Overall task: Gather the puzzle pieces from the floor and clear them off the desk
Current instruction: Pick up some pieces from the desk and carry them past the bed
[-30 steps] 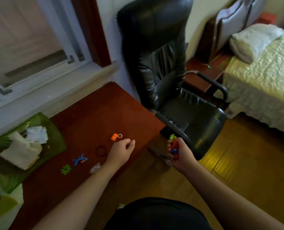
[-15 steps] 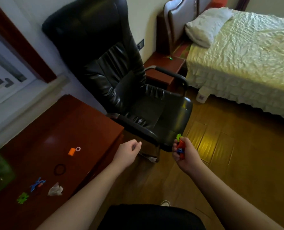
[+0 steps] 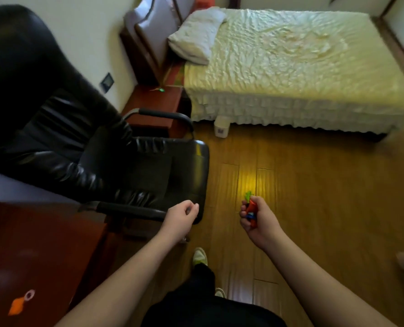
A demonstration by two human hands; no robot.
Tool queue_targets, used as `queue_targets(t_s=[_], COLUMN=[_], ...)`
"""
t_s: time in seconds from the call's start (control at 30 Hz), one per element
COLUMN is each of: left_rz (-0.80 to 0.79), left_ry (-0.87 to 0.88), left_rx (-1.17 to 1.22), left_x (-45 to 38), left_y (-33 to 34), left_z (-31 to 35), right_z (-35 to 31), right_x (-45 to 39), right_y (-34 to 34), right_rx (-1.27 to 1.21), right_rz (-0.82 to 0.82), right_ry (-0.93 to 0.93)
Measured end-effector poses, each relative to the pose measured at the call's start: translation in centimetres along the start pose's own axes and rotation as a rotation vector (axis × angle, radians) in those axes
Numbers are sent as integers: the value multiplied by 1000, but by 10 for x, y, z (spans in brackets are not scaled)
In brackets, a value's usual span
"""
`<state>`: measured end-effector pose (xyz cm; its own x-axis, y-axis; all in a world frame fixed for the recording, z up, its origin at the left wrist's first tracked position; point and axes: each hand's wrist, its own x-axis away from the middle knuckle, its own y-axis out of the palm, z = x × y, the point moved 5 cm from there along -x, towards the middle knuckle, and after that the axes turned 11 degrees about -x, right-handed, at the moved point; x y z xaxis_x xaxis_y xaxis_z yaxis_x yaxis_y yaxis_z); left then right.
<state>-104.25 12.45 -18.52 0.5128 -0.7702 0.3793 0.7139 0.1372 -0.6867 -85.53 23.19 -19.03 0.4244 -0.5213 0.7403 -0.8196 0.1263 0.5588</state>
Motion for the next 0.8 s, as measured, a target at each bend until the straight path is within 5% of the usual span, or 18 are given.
queue_targets(t_s=[0.27, 0.8], left_rz=[-41, -234], left_ry=[87, 147], left_rx=[17, 51], left_x=[-92, -272], left_y=[7, -16], left_z=[56, 126], right_z=[-64, -169], right_x=[-33, -140], right_y=[-11, 83], right_rx=[-86, -27], right_rz=[45, 96], right_ry=[-92, -188])
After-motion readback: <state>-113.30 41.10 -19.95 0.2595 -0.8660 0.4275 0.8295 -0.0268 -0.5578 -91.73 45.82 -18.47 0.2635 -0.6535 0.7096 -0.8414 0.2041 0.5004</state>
